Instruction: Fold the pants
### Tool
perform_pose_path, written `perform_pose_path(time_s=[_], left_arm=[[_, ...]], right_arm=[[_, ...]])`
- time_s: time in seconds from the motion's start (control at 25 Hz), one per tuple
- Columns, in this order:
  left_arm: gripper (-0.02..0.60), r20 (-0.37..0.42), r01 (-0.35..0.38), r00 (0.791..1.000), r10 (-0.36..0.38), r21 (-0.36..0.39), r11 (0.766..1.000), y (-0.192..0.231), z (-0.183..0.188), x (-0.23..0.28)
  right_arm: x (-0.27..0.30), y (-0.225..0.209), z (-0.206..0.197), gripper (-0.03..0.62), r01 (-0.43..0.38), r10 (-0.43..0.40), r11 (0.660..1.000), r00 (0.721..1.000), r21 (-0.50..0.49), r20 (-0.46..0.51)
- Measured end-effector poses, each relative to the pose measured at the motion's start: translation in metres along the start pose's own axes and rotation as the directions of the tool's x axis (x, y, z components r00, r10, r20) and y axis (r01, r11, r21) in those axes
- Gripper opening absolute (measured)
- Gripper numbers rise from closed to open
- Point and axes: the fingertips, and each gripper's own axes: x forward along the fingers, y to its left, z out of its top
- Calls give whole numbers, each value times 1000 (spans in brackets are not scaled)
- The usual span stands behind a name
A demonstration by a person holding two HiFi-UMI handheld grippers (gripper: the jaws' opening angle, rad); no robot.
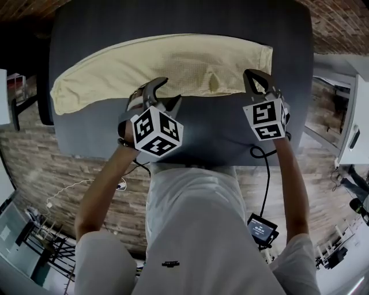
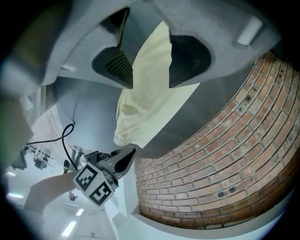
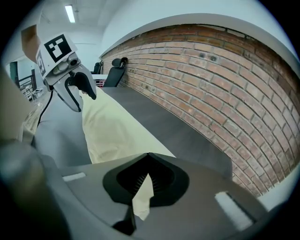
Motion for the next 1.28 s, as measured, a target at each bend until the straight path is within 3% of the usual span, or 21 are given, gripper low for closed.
perform_pose_path(time_s=[0.4, 0.48, 0.64, 0.76, 0.96, 1.28], left_arm=[[238, 51, 115, 992, -117, 38, 993, -80, 106, 67], [236, 60, 133, 989, -135, 50, 990, -96, 128, 84], [218, 88, 160, 983, -161, 25, 987, -119, 167, 114], [207, 96, 163, 982, -162, -12, 986, -128, 183, 132], [207, 101, 180, 980, -170, -90, 980, -145, 201, 160], [223, 47, 103, 994, -99, -106, 989, -171, 211, 198]], right_arm=[[-10, -75, -75, 9, 23, -18, 995, 999, 97, -50], [-4, -86, -88, 68, 3, 5, 993, 998, 117, -68], [11, -109, -99, 75, -21, 34, 981, 997, 192, -65], [22, -117, -103, 91, -58, 74, 968, 996, 246, -58], [43, -127, -106, 115, -96, 115, 964, 991, 248, -62], [59, -141, -107, 137, -110, 130, 961, 990, 254, -61]])
